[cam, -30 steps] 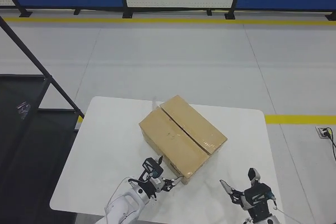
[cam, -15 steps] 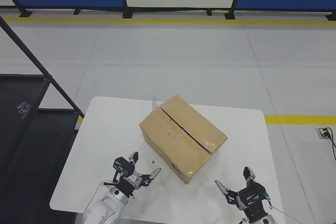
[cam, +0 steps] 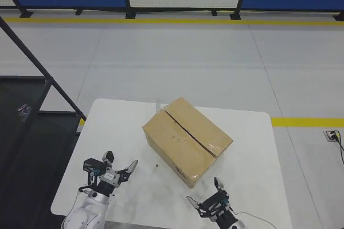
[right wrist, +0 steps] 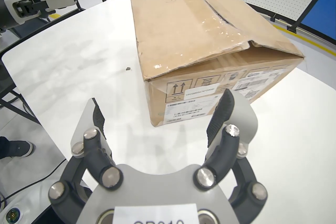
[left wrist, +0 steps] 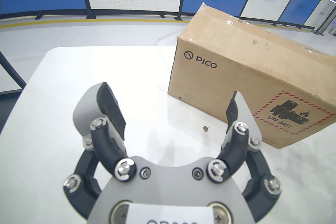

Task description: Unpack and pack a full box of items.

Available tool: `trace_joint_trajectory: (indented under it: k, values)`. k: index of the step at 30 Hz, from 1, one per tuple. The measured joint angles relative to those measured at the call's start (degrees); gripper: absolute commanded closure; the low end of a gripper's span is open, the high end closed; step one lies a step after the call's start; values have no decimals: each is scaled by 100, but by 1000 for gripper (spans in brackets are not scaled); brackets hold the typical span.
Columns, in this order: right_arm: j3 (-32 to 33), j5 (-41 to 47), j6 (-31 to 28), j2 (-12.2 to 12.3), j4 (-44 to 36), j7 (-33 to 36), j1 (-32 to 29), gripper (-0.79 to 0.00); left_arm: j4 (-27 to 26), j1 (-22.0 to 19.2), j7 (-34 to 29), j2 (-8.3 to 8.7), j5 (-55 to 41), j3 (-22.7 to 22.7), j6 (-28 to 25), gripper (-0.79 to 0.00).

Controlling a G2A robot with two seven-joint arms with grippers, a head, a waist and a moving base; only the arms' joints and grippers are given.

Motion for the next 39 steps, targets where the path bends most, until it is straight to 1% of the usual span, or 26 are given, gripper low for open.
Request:
trace_joint_trajectory:
  k: [8,14,17,26,39]
  values:
    - [-437,158,817,-169,423,-26,441,-785,0,0,0,0,0,0,0,-785]
    - [-587,124,1408,-279,742,-128,755,-785,0,0,0,0,0,0,0,-785]
    - [-621,60,1554,-313,848,-133,855,-785,0,0,0,0,0,0,0,-785]
    - [-374,37,1538,-326,825,-75,878,-785,0,0,0,0,0,0,0,-785]
    - [222,90,970,-263,676,147,778,-785,0,0,0,0,0,0,0,-785]
